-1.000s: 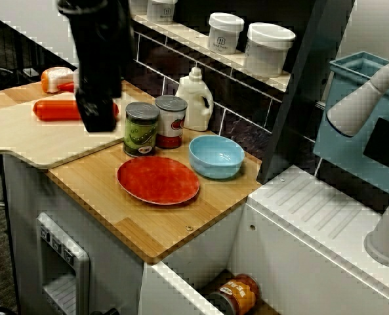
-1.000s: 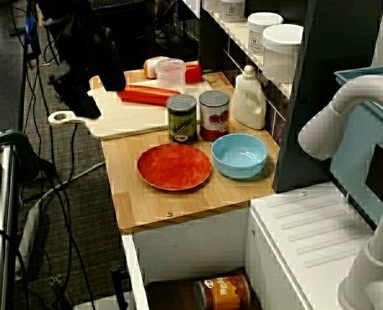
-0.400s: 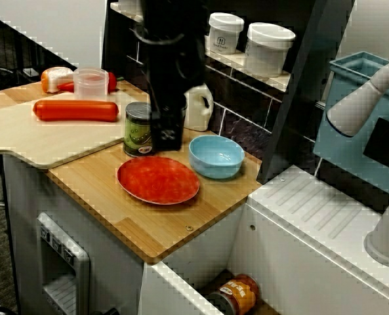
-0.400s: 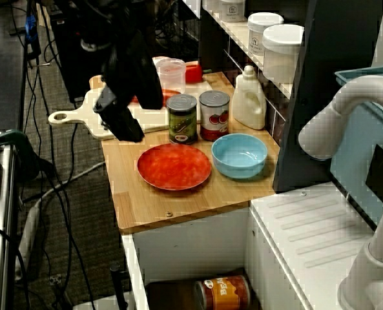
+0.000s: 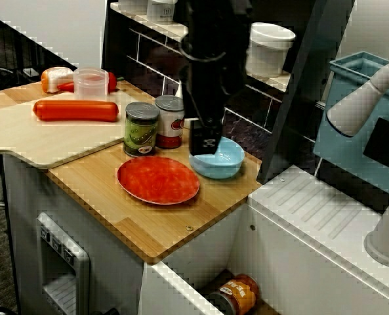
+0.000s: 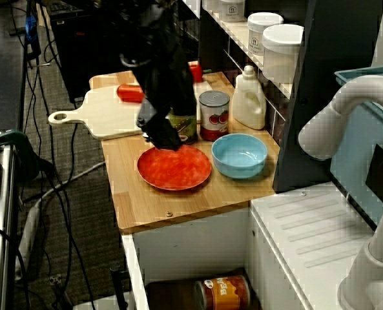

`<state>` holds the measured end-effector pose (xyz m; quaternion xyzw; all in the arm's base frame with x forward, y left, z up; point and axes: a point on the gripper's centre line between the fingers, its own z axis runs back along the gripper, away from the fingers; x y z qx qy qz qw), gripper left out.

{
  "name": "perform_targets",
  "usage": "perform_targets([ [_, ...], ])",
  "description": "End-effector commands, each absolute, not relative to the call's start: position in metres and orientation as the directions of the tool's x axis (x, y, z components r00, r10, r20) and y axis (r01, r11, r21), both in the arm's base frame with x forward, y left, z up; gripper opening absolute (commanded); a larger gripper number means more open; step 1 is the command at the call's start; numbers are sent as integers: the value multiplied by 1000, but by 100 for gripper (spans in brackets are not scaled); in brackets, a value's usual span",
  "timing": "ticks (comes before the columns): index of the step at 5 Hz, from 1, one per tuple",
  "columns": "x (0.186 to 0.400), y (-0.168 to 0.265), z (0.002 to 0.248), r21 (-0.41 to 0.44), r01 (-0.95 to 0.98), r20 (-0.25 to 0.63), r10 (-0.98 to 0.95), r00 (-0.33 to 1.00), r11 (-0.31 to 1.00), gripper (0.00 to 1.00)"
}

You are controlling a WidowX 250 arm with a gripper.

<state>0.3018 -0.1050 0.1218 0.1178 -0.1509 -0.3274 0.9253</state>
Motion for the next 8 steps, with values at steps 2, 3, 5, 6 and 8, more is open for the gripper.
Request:
perform_targets([
  [2,359,-98,131,360,574,208,-663,719,735,100],
  [3,372,-88,129,344,603,191,-683,705,720,100],
  [5,385,-67,130,306,630,187,-694,696,714,100],
  [6,381,-66,127,302,637,182,-699,692,709,100],
  [8,368,-71,122,321,634,189,-703,685,704,100],
])
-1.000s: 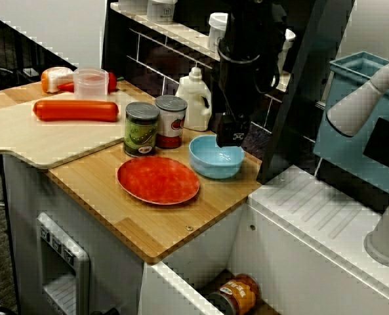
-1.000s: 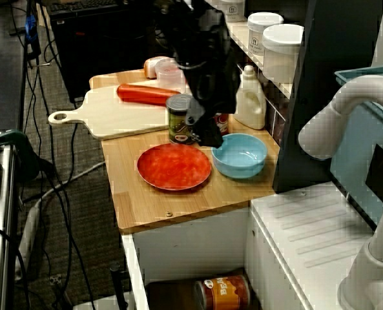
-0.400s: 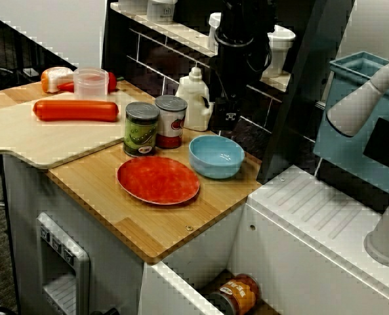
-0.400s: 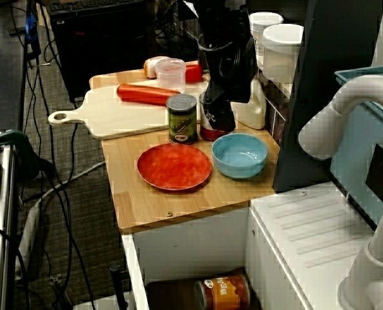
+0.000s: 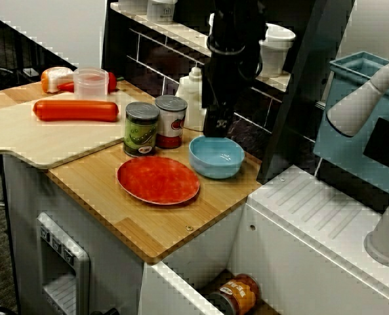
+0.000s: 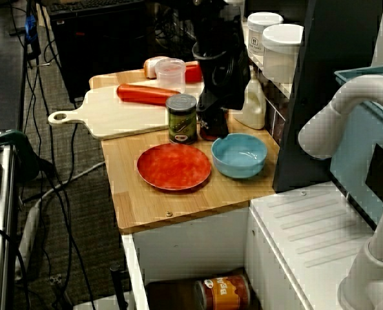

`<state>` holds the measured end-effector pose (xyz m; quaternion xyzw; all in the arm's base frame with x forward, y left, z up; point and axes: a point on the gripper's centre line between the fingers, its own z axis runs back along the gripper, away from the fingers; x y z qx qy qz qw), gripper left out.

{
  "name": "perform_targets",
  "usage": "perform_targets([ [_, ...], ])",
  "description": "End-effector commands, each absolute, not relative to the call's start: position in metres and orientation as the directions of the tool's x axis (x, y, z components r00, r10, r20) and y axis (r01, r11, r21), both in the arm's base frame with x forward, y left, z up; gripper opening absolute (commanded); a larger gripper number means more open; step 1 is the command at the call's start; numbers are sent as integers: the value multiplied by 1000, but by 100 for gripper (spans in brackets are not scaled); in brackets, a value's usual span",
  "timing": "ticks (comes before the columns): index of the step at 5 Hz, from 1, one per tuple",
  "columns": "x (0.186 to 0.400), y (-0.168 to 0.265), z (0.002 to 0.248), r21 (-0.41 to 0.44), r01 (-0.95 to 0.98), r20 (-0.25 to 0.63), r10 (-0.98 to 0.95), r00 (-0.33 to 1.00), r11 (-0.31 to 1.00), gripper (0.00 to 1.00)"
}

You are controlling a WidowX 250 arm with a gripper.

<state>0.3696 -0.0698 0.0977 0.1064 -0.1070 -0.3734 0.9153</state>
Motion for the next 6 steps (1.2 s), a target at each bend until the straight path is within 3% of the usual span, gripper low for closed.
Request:
perform_targets([
  [1,362,-71,117,325,624,202,-697,688,710,100],
  [6,367,-63,77,342,606,157,-679,717,718,100],
])
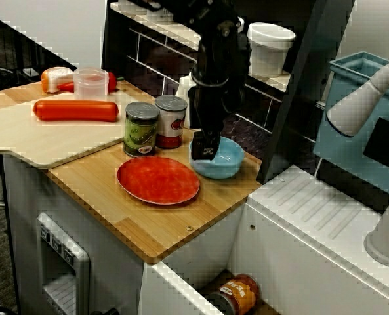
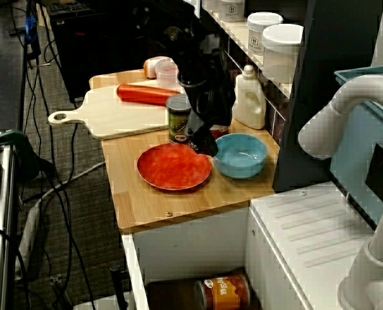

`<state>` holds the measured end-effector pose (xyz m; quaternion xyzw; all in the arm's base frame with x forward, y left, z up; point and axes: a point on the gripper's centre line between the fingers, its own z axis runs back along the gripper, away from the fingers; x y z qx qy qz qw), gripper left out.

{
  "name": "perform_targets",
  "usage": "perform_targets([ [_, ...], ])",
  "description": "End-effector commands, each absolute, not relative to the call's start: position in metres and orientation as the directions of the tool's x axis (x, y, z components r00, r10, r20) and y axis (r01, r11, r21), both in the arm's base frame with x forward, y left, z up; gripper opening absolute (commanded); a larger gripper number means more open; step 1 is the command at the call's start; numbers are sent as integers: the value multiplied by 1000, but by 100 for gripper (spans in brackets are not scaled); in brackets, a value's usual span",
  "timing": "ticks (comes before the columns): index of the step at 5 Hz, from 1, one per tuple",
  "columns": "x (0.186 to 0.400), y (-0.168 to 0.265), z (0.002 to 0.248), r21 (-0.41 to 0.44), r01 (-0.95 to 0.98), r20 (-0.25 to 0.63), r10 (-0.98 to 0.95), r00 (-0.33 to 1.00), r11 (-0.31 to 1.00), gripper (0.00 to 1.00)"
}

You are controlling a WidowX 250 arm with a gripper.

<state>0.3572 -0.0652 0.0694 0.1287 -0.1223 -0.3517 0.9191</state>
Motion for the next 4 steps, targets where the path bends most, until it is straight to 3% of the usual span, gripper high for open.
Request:
perform_targets([
  [1,371,-63,73,339,607,147,-677,721,719,100],
  [4,359,-68,69,290,633,131,-685,717,718,100],
])
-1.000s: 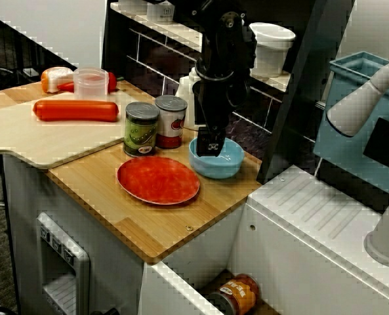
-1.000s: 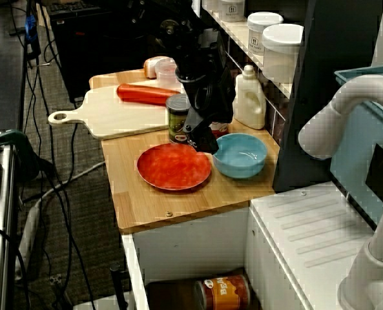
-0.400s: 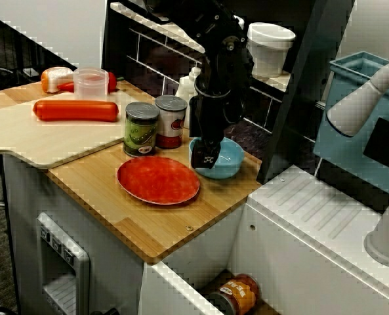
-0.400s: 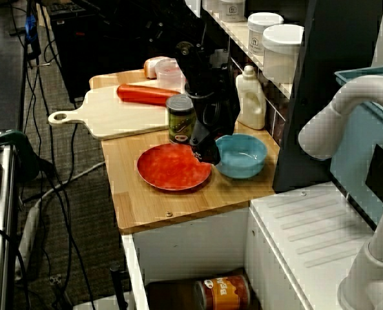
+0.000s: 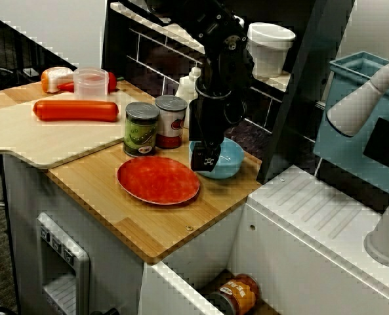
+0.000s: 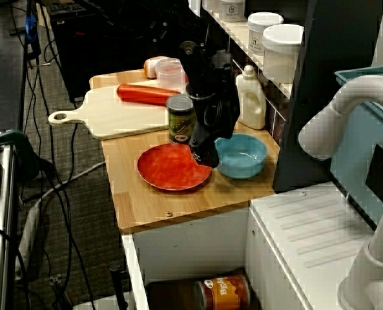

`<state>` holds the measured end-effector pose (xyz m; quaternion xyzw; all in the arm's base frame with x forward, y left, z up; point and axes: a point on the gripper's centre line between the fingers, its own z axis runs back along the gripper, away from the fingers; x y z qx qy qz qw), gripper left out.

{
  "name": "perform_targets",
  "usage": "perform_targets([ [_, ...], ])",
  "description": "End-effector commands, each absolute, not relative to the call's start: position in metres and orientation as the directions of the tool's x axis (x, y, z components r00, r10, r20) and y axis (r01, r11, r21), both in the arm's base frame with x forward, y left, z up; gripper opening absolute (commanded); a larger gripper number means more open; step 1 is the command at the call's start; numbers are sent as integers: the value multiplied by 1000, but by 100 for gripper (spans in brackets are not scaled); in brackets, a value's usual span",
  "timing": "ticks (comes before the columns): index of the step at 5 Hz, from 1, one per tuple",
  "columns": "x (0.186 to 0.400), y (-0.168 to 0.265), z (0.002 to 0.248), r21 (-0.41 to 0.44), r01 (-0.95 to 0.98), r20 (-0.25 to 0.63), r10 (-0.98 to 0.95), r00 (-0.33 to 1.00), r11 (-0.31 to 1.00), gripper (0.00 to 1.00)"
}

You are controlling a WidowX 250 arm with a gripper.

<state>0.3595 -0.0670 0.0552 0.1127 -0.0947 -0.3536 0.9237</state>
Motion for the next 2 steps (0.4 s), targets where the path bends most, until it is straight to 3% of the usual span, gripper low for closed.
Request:
perform_targets([
  [1,353,-69,63,293,637,125,-689,714,713,100],
  [2,347,-71,48,309,639,103,-692,714,705,100],
])
